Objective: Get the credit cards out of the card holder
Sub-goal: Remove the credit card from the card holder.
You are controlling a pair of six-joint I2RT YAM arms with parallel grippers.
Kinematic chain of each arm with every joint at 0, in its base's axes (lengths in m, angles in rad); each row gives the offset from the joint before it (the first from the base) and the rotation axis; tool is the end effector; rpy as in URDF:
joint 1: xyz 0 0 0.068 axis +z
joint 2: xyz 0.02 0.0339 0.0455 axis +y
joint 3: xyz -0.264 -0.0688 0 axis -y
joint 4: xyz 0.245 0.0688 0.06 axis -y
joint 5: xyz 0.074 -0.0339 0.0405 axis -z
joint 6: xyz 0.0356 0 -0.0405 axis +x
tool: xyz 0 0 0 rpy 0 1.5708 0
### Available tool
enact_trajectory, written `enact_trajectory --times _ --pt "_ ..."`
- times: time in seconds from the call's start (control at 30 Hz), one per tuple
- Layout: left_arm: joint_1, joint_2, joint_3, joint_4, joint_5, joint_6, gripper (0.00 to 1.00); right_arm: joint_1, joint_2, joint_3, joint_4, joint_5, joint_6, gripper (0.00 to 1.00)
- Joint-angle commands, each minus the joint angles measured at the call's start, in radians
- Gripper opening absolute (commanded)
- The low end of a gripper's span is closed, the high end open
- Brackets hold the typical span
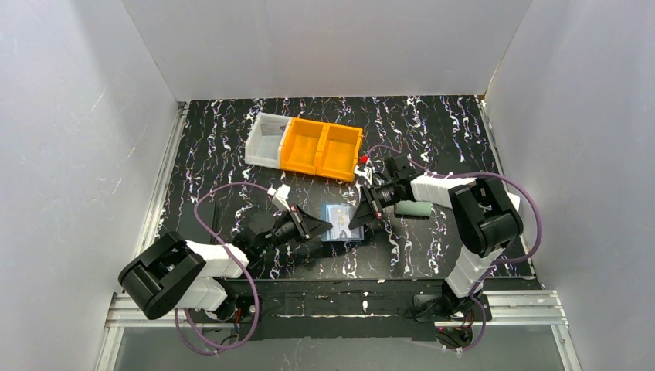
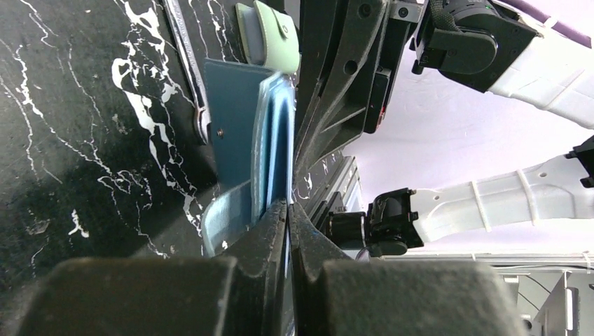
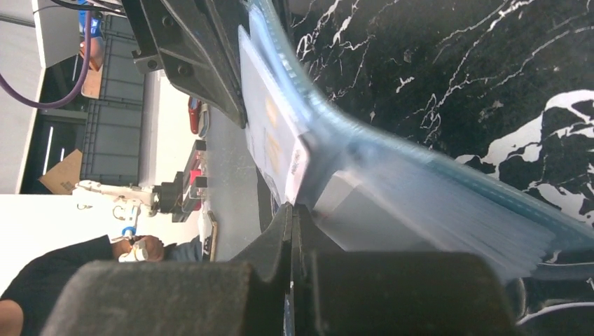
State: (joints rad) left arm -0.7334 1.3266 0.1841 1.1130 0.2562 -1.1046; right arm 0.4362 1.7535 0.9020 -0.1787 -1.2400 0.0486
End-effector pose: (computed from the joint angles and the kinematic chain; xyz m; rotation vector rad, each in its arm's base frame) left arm 0.1581 -0.1546 0.1685 -0.1138 1.8574 -1.5696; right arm 0.2745 0.1651 0.1550 -0.9090 2.2172 1.7855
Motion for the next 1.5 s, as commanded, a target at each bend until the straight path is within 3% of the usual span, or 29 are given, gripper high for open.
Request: enact_trajectory --times 0.0,0.27,0.7,0.93,1.1,1.47 --pt "0.015 -0.005 -0.014 0.008 0.001 0.012 0.00 -0.002 0.029 0.038 -0.051 0.016 -0.060 0.01" --pt "0.023 0.134 0.006 0.051 0.068 0.023 0.00 -0.001 0.107 0.091 -0.207 0.087 -0.202 0.01" --pt "0.079 0.206 -0.109 0.054 -0.040 -0.005 0.00 -0.003 0.138 0.107 -0.266 0.252 -0.253 0.01" --pt "0.089 0.244 -0.103 0.051 -0.020 -0.010 0.00 -0.023 0.115 0.116 -0.297 0.156 -0.302 0.01" --pt "0.091 0.168 -0.114 0.017 -0.028 -0.014 0.10 -0.025 0.098 0.113 -0.292 0.115 -0.308 0.01" --pt "0.091 -0.115 -0.109 -0.265 -0.054 0.051 0.22 -0.028 0.094 0.140 -0.353 0.060 -0.373 0.01"
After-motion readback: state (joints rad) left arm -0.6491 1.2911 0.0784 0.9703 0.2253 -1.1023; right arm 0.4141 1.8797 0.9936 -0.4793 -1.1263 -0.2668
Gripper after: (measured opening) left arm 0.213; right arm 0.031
